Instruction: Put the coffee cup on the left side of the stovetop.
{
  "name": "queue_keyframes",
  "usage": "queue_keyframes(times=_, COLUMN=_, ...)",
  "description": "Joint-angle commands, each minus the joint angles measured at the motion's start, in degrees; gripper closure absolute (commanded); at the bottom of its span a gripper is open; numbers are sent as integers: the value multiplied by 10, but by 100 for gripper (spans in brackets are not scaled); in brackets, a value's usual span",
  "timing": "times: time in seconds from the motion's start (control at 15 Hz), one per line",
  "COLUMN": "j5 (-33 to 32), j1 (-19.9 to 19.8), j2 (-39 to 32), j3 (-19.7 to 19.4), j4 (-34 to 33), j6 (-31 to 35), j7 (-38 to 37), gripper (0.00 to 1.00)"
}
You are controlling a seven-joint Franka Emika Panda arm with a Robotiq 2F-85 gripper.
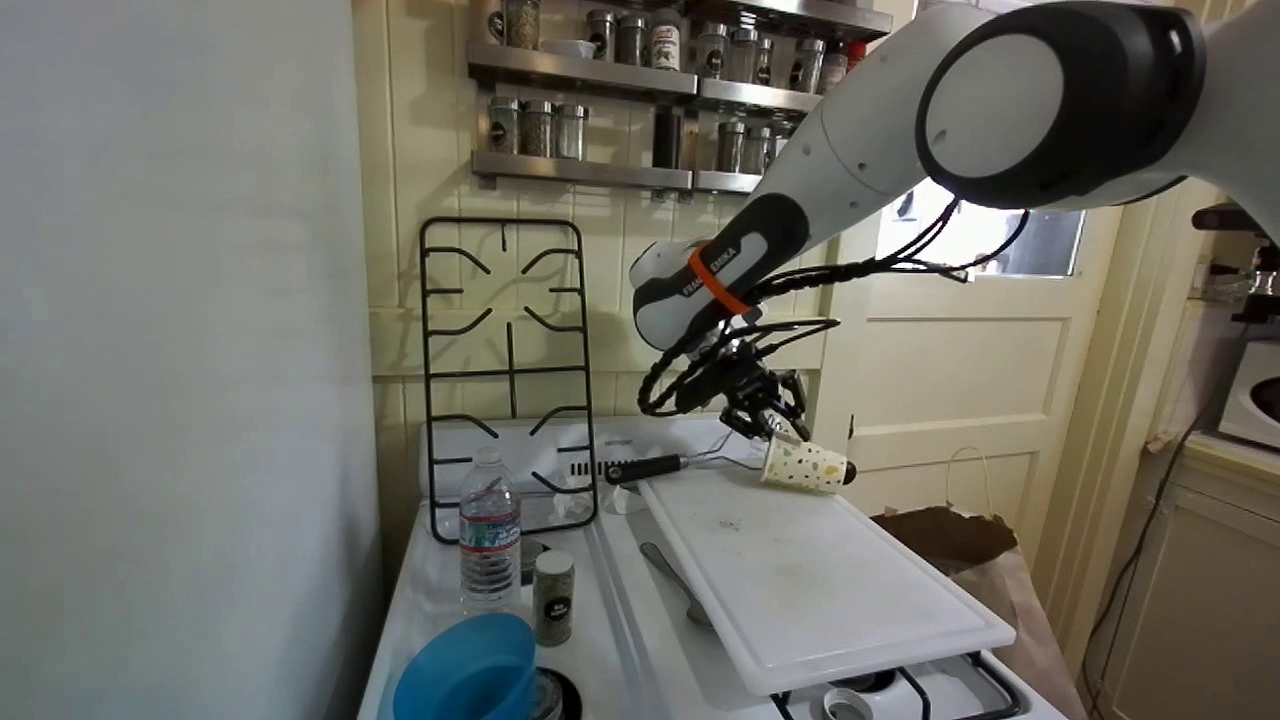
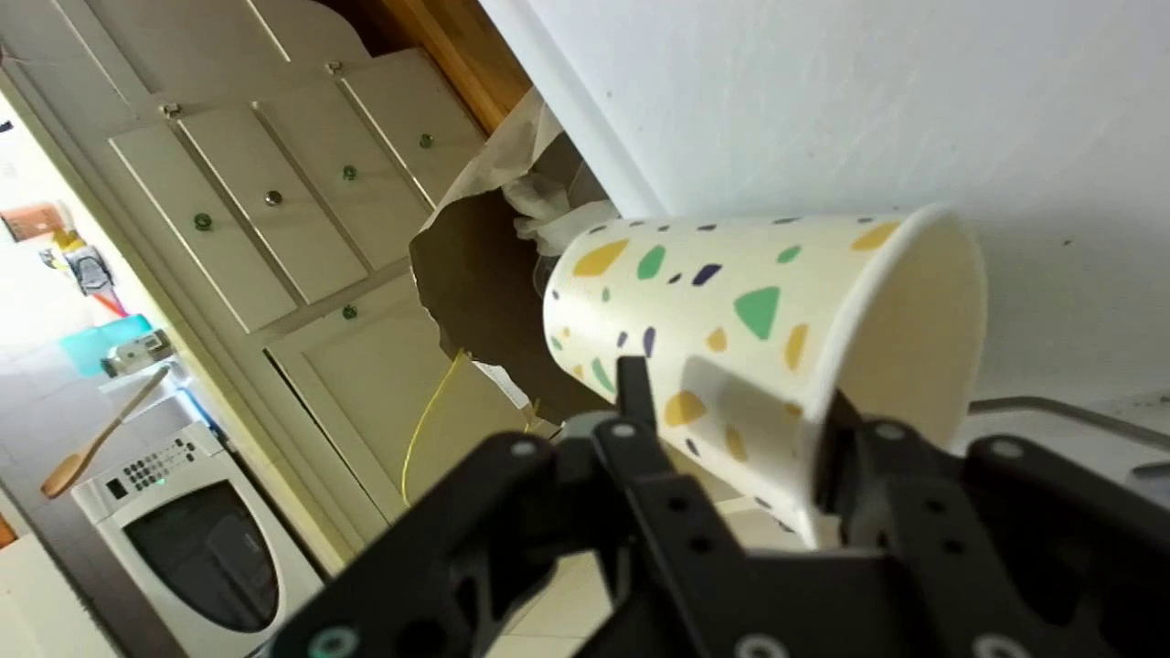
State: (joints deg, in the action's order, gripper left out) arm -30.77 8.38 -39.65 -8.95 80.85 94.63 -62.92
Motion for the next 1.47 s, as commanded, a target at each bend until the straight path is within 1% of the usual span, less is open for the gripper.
queue_keyframes(times=0.0, j5=-13, j1=8, j2=-11, j3=-6, j4=-15, j6=-21, j7=6, gripper=89)
queue_keyframes(times=0.07, j5=-14, j1=8, j2=-10, j3=-6, j4=-14, j6=-21, j7=6, gripper=96)
queue_keyframes(times=0.13, j5=-16, j1=9, j2=-6, j3=-5, j4=-10, j6=-18, j7=6, gripper=100)
queue_keyframes(times=0.33, j5=-29, j1=11, j2=42, j3=5, j4=26, j6=25, j7=-3, gripper=100)
queue_keyframes(times=0.4, j5=-28, j1=12, j2=60, j3=8, j4=37, j6=38, j7=-6, gripper=98)
queue_keyframes(times=0.67, j5=-31, j1=24, j2=157, j3=31, j4=115, j6=137, j7=-12, gripper=98)
queue_keyframes(times=0.87, j5=-22, j1=24, j2=226, j3=55, j4=179, j6=225, j7=-4, gripper=98)
queue_keyframes(times=1.13, j5=18, j1=14, j2=295, j3=85, j4=270, j6=319, j7=19, gripper=98)
queue_keyframes(times=1.33, j5=77, j1=5, j2=331, j3=98, j4=333, j6=372, j7=32, gripper=98)
queue_keyframes(times=1.4, j5=110, j1=0, j2=336, j3=104, j4=349, j6=397, j7=48, gripper=98)
